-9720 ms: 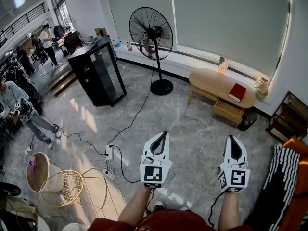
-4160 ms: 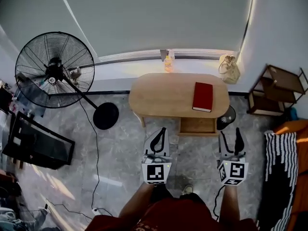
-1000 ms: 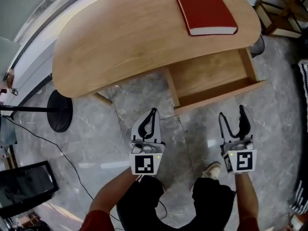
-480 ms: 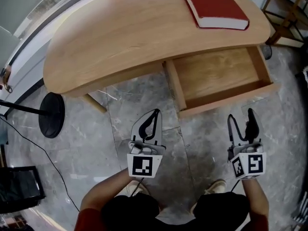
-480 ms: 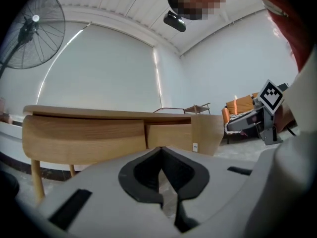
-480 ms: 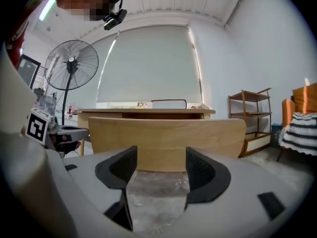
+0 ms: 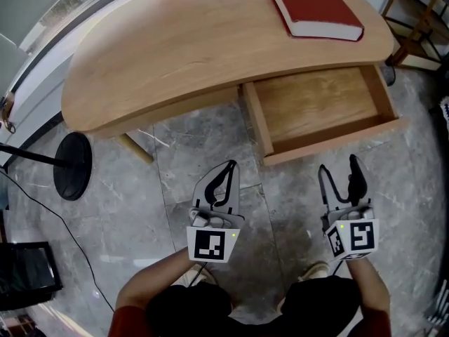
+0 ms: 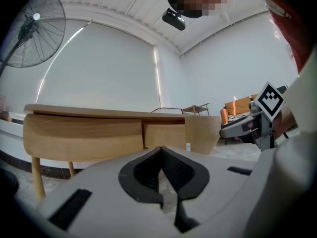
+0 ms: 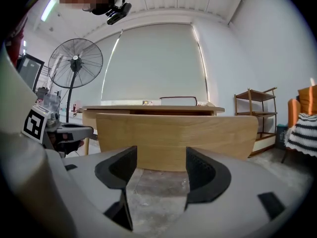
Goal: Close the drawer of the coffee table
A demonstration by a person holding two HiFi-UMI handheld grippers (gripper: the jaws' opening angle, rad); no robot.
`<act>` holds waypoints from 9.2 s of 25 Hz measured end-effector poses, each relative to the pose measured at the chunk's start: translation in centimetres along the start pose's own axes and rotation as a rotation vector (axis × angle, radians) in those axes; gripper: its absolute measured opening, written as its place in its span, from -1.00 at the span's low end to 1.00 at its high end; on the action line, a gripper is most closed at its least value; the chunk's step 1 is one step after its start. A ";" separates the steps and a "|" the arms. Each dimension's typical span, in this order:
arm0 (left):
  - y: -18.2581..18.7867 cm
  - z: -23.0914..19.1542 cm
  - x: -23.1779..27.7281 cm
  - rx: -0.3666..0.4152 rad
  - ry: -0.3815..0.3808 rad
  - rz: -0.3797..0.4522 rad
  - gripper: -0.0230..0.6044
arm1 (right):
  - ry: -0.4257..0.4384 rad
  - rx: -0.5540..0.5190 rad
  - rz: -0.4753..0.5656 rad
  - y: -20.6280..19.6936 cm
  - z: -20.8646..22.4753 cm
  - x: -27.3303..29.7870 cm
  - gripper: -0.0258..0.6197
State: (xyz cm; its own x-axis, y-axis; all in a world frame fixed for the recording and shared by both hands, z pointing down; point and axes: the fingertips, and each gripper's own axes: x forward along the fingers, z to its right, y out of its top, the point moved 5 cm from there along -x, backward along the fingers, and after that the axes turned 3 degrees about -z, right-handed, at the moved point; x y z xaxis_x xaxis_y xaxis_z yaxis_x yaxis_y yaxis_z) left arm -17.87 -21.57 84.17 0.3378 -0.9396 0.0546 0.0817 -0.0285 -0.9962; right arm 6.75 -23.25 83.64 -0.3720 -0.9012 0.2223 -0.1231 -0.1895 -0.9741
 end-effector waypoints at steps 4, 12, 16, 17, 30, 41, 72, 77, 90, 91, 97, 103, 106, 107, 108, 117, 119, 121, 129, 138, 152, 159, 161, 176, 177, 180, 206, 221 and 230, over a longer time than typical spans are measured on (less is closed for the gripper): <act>0.1 -0.5 0.2 -0.006 0.019 0.002 -0.90 | -0.011 0.016 0.007 0.2 0.5 0.2 -0.04; -0.3 -0.3 0.7 0.001 0.007 -0.005 -0.90 | -0.006 0.010 0.001 -0.3 0.6 1.2 -0.04; -0.5 0.0 0.9 -0.007 -0.001 -0.002 -0.90 | -0.009 0.013 -0.003 -0.7 0.6 1.9 -0.04; -0.6 0.1 0.9 -0.010 -0.004 -0.005 -0.90 | -0.011 0.013 -0.003 -0.7 0.7 2.0 -0.04; -0.5 -0.7 1.1 -0.033 -0.004 -0.005 -0.90 | -0.008 -0.001 0.024 -0.1 0.3 3.2 -0.01; -0.5 -0.8 1.1 -0.029 -0.008 -0.009 -0.90 | -0.023 0.028 0.043 2.4 1.0 6.9 0.00; -0.5 -0.8 1.4 -0.026 -0.023 -0.012 -0.90 | -0.045 0.004 0.122 4.8 1.8 18.7 0.00; -0.9 -0.6 1.4 -0.036 -0.025 -0.021 -0.90 | -0.042 -0.002 0.139 4.8 2.0 19.3 0.00; -0.8 -0.4 1.6 -0.025 -0.034 -0.022 -0.90 | -0.043 -0.001 0.145 4.8 2.0 19.3 0.00; -0.9 -0.4 1.6 -0.022 -0.035 -0.025 -0.90 | -0.043 -0.001 0.145 4.8 2.0 19.3 0.00; -1.1 -0.5 1.8 -0.021 -0.033 -0.032 -0.90 | -0.036 0.007 0.140 4.9 2.1 19.3 0.00; -1.0 -0.5 1.9 -0.026 -0.024 -0.036 -0.90 | -0.021 -0.017 0.119 4.1 2.1 18.6 0.00; -1.0 -0.6 2.0 -0.026 -0.020 -0.035 -0.90 | -0.013 -0.032 0.115 3.5 2.1 17.5 0.00; -1.0 -0.6 2.1 -0.020 -0.021 -0.035 -0.90 | -0.010 -0.037 0.112 3.3 2.1 17.1 0.00; -1.0 -0.6 2.1 -0.016 -0.023 -0.034 -0.90 | -0.006 -0.041 0.108 3.1 2.1 16.6 0.00; -1.0 0.1 2.2 0.000 -0.034 -0.031 -0.90 | 0.063 -0.056 0.062 -0.2 0.6 11.4 0.00; -1.1 0.2 2.1 -0.002 -0.032 -0.032 -0.90 | 0.085 -0.074 0.061 -0.8 0.0 9.8 0.00; -1.1 0.2 2.1 0.002 -0.032 -0.033 -0.90 | 0.104 -0.068 0.053 -1.3 -0.4 8.4 0.00; -2.1 0.5 1.6 0.021 -0.043 -0.051 -0.90 | 0.100 0.026 -0.013 -2.2 -1.0 3.7 0.00; -2.0 1.2 1.3 0.046 -0.058 -0.038 -0.90 | 0.077 0.022 -0.025 -2.5 -0.7 2.8 0.00; -1.8 1.0 1.1 0.058 -0.054 -0.025 -0.90 | 0.073 0.008 -0.026 -2.5 -0.4 2.4 -0.20; -1.8 1.0 1.1 0.065 -0.058 -0.026 -0.90 | 0.071 -0.008 0.007 -2.2 -0.5 2.2 -0.78; -1.9 1.0 1.1 0.058 -0.056 -0.025 -0.90 | 0.068 -0.011 -0.002 -2.5 -0.5 2.3 -0.83; -2.0 0.8 1.1 0.068 -0.053 -0.025 -0.90 | 0.088 -0.033 -0.012 -2.9 -0.9 2.5 -0.92; -2.0 0.8 1.1 0.069 -0.056 -0.024 -0.90 | 0.085 -0.033 -0.015 -2.8 -0.8 2.4 -0.92; -1.4 0.1 1.2 0.045 -0.083 -0.018 -0.90 | 0.063 -0.038 -0.025 -2.4 -0.6 2.0 -0.92; 51.5 -9.4 -9.1 -0.046 0.270 -0.182 -0.90 | 0.083 0.002 -0.075 51.8 -3.4 -9.2 -0.92; 71.4 -14.4 -19.8 0.027 0.360 -0.045 -0.90 | 0.110 -0.122 0.113 71.2 -11.0 -16.6 -0.92; 74.1 -16.6 -22.7 0.082 0.383 0.093 -0.90 | 0.153 -0.146 0.200 74.2 -15.1 -16.3 -0.92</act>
State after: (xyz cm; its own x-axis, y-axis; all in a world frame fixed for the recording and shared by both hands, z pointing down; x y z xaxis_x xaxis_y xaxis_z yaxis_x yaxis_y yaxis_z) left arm -35.05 -8.02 7.99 -0.0249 -0.9965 -0.0797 0.1469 0.0752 -0.9863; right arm -10.19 -16.69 8.37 -0.5351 -0.8438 0.0404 -0.1605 0.0546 -0.9855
